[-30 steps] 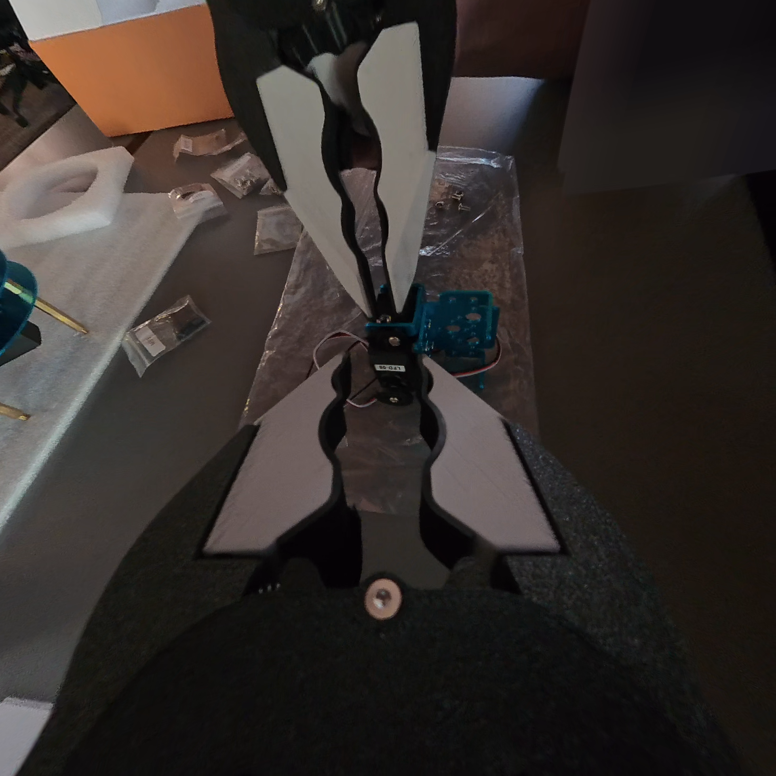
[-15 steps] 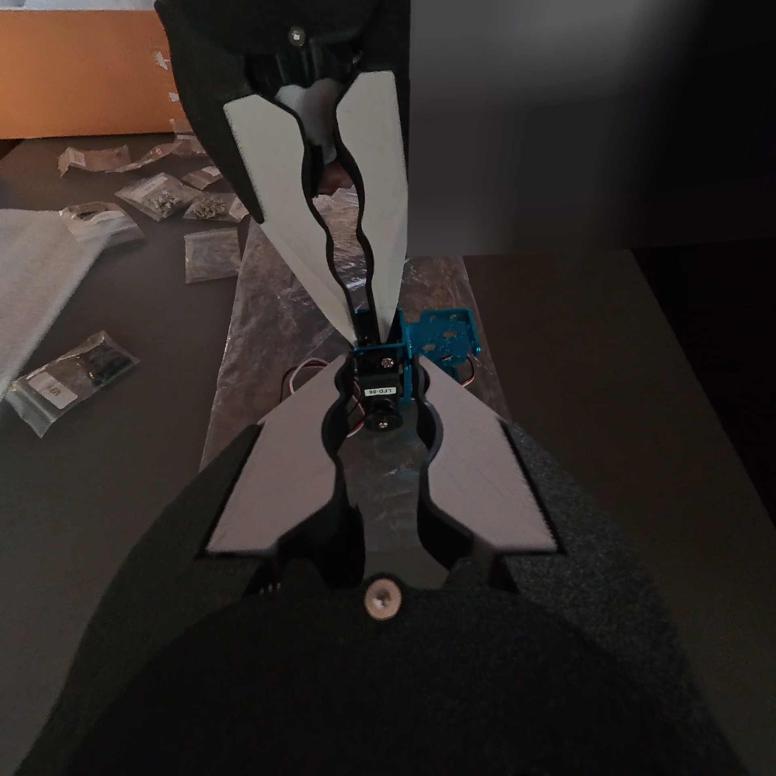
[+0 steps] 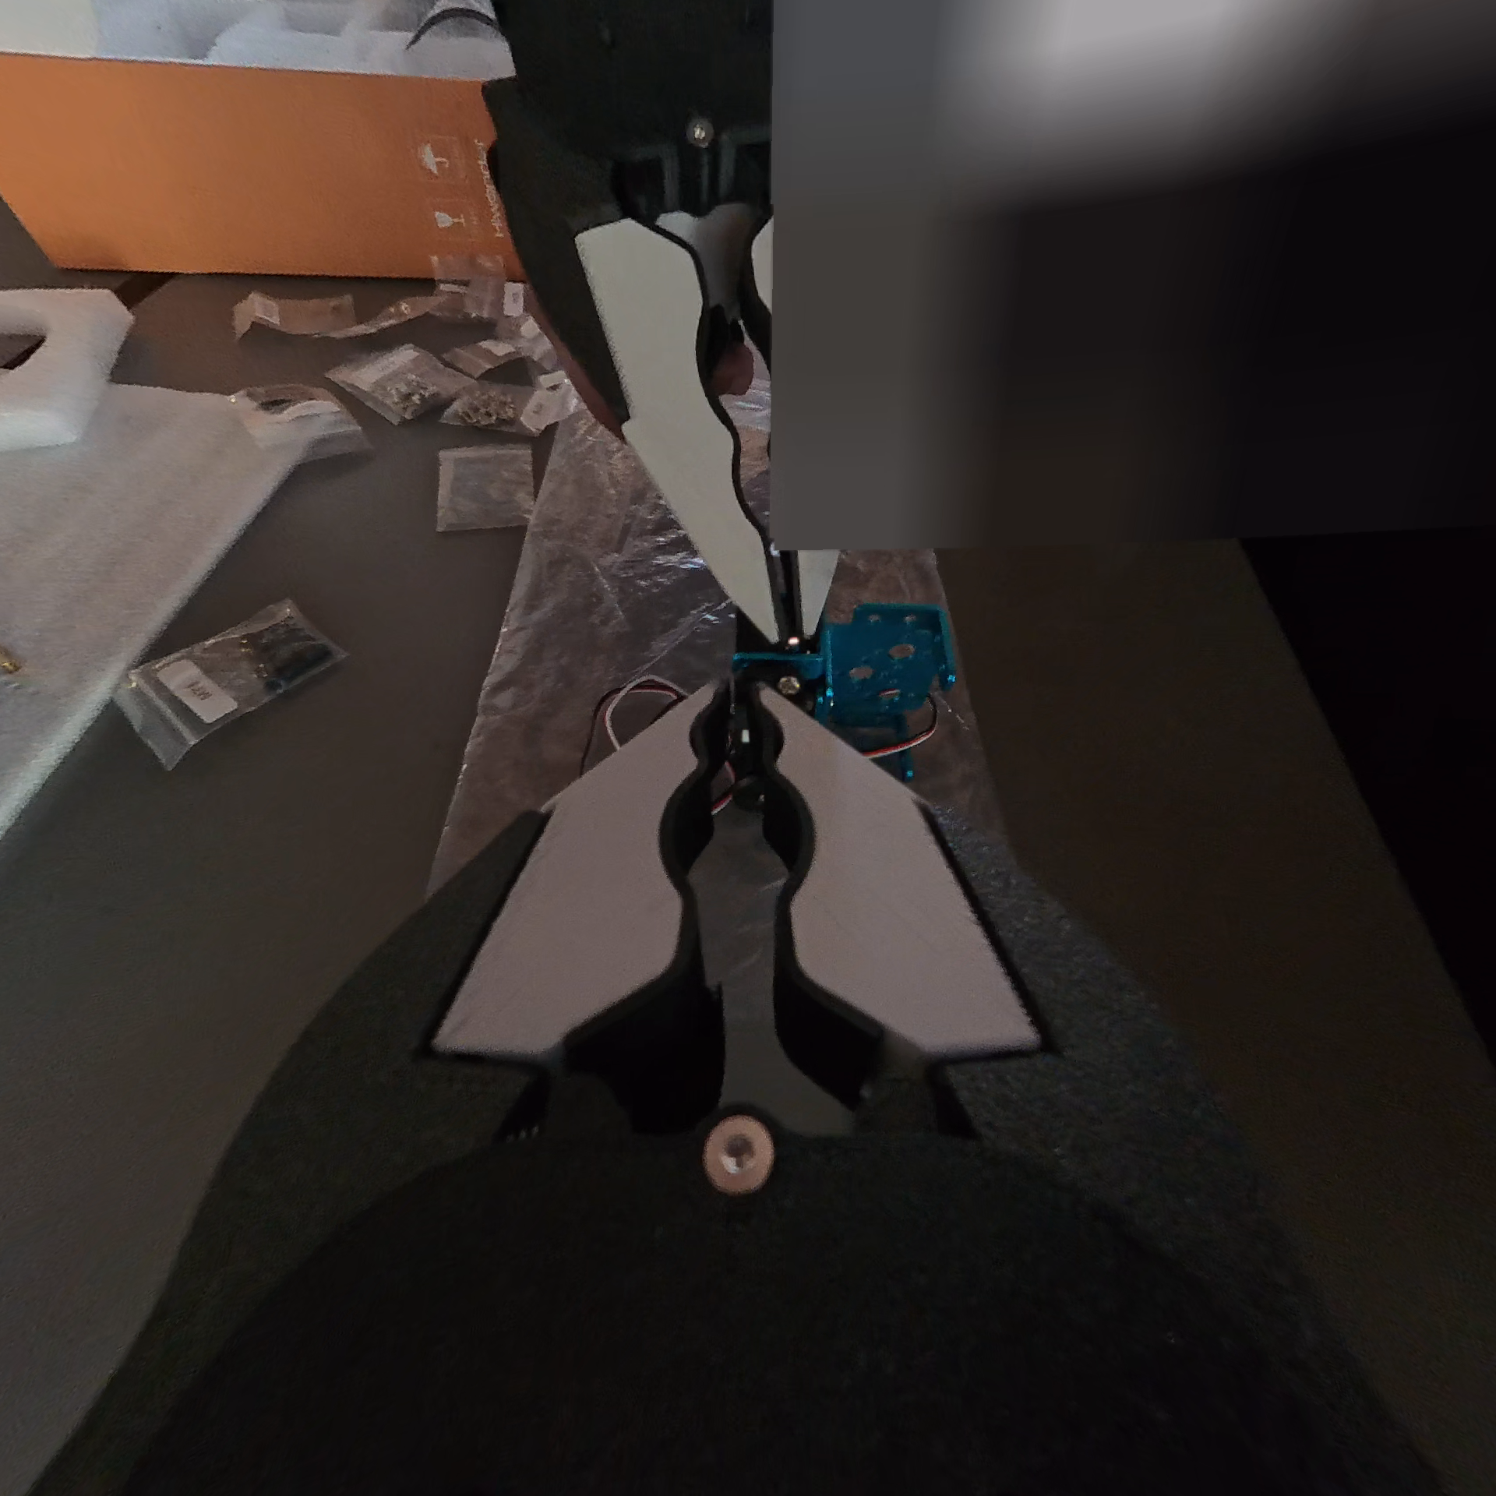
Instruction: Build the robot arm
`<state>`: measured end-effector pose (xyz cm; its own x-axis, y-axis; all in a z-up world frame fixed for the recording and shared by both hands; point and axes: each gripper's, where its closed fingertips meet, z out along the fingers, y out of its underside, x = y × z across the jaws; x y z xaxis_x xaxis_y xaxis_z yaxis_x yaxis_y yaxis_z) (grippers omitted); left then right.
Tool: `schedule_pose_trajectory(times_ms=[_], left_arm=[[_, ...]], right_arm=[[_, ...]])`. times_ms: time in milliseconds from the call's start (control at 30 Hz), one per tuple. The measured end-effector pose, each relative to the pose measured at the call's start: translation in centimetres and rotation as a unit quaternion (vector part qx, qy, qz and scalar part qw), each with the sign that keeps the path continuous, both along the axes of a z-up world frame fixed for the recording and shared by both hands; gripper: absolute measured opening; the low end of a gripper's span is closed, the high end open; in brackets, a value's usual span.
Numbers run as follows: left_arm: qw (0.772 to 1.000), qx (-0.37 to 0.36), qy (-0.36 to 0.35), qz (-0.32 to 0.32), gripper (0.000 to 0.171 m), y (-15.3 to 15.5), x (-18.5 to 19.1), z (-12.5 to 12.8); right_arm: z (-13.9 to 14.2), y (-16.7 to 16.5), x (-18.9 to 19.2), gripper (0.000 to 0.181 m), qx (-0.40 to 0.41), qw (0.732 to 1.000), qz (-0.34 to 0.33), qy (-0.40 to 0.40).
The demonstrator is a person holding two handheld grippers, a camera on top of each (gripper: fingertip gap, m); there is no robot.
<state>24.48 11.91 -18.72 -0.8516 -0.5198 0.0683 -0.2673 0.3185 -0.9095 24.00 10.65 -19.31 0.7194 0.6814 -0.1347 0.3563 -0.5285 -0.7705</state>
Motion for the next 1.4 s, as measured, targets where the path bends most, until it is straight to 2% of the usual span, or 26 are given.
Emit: schedule_pose_trajectory(times_ms=[233,467,600,767,1100,1233,1400], left_arm=[[0.999,0.027,-0.011,-0.015,0.000,-1.3,-0.8,-0.6],[0.997,0.062,-0.043,-0.004,0.000,-0.6,-0.9,-0.4],[0.997,0.061,-0.038,0.002,0.022,-0.9,-0.6,-0.6],[0.999,0.042,-0.026,-0.015,0.015,-1.6,-0.9,-0.7],[0.998,0.044,-0.035,-0.020,0.016,-1.8,-0.7,-0.7],[0.993,0.086,0.001,-0.076,0.041,-1.3,-0.6,-0.5],[0.974,0.125,0.019,-0.189,0.040,-2.3,-0.7,0.1]], right_arm=[[-0.2,0.0,-0.2,0.001,0.006,1.000,0.010,0.003],[-0.1,-0.2,0.0,0.001,-0.001,1.000,0.010,0.016],[-0.1,-0.2,-0.1,0.001,0.000,1.000,0.011,0.002],[-0.1,-0.2,-0.2,0.001,-0.003,1.000,0.011,0.010],[0.1,-0.6,-0.1,0.001,-0.007,1.000,0.021,-0.008],[1.5,-1.0,0.9,0.002,0.000,1.000,0.008,0.002],[2.2,-2.7,1.3,0.002,0.000,0.999,-0.008,0.033]])
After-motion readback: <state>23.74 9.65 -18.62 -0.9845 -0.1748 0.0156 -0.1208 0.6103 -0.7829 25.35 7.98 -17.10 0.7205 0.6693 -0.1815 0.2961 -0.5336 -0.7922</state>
